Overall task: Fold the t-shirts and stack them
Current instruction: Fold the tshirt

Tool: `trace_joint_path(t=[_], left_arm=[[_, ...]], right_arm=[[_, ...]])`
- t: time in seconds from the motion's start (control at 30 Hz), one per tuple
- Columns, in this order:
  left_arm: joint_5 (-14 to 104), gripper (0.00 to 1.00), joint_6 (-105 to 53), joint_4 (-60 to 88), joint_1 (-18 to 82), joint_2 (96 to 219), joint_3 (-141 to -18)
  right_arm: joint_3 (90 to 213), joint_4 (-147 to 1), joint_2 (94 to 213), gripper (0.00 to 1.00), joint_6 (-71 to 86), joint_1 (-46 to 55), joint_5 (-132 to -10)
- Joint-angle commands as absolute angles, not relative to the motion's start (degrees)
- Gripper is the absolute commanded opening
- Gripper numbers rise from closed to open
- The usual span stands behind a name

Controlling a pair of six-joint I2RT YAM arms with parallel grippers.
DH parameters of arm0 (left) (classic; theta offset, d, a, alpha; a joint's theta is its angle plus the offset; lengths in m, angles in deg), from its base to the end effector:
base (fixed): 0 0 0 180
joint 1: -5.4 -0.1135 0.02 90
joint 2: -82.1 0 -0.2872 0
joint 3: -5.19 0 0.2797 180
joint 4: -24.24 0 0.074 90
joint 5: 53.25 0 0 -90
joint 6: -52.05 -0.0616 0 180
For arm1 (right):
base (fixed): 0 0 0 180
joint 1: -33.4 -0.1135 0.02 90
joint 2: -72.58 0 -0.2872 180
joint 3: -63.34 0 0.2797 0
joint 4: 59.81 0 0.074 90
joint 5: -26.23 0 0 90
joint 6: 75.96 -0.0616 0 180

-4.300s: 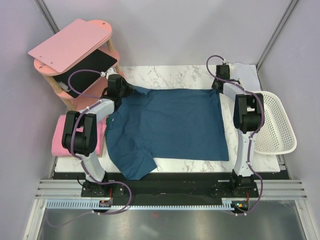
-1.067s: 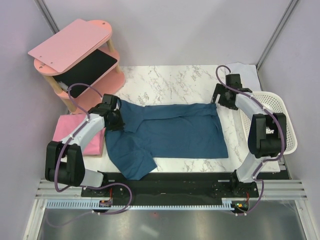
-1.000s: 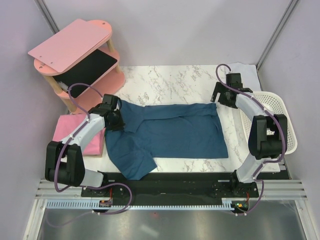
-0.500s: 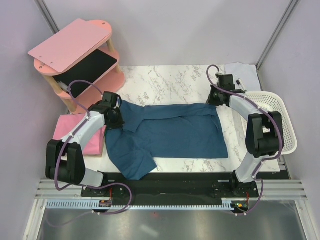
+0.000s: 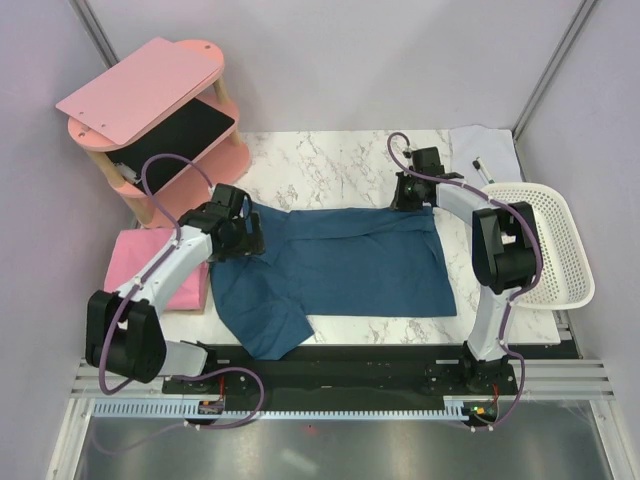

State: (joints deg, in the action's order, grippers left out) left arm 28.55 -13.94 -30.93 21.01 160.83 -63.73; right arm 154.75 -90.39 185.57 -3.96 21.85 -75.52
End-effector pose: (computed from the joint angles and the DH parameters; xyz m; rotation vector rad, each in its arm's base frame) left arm 0.2880 -0.0713 0.2252 -0.2391 2.6730 -0.0208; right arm 0.4625 0.1073 0.1689 0.0529 2.5150 0.4699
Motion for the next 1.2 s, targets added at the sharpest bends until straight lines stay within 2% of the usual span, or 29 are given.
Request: trace_joint_path(t=[0.0, 0.07, 0.17, 0.2, 0.27, 0.4, 0.83, 1.17], left_arm=[[22.26, 0.99, -15.36, -28.75, 21.30, 160.48, -71.16], [21.29, 0.98, -15.97, -27.18, 21.30, 164.60, -74.50], [21.28, 0.83, -17.81, -26.90, 21.30, 172.93, -80.72], [21.46, 0.61, -18.17, -26.99, 21.39, 174.89, -82.32], [20.94, 0.02, -18.35, -26.90, 21.39, 179.11, -86.71], [21.02, 0.02, -19.14, -30.14, 21.39, 189.20, -93.23], [17.78, 0.02, -22.48, -36.13, 22.88, 204.69, -103.25], [15.13, 0.02, -24.77, -46.93, 26.49, 224.46, -133.55]], right_arm=[[156.76, -89.86, 187.53, 0.00, -3.62, 22.15, -73.88], [157.63, -90.30, 188.76, 0.00, -3.54, 22.07, -73.53], [158.78, -91.97, 190.61, 0.00, -3.18, 22.07, -72.04], [158.87, -92.32, 190.96, 0.00, -3.01, 22.15, -71.51], [159.05, -93.02, 191.66, 0.00, -3.01, 22.15, -70.02], [159.49, -94.52, 192.54, 0.00, -2.83, 22.15, -66.60], [163.17, -97.68, 196.85, 0.00, -4.15, 24.35, -59.46], [170.20, -99.44, 202.47, 0.00, -5.38, 28.13, -59.38]])
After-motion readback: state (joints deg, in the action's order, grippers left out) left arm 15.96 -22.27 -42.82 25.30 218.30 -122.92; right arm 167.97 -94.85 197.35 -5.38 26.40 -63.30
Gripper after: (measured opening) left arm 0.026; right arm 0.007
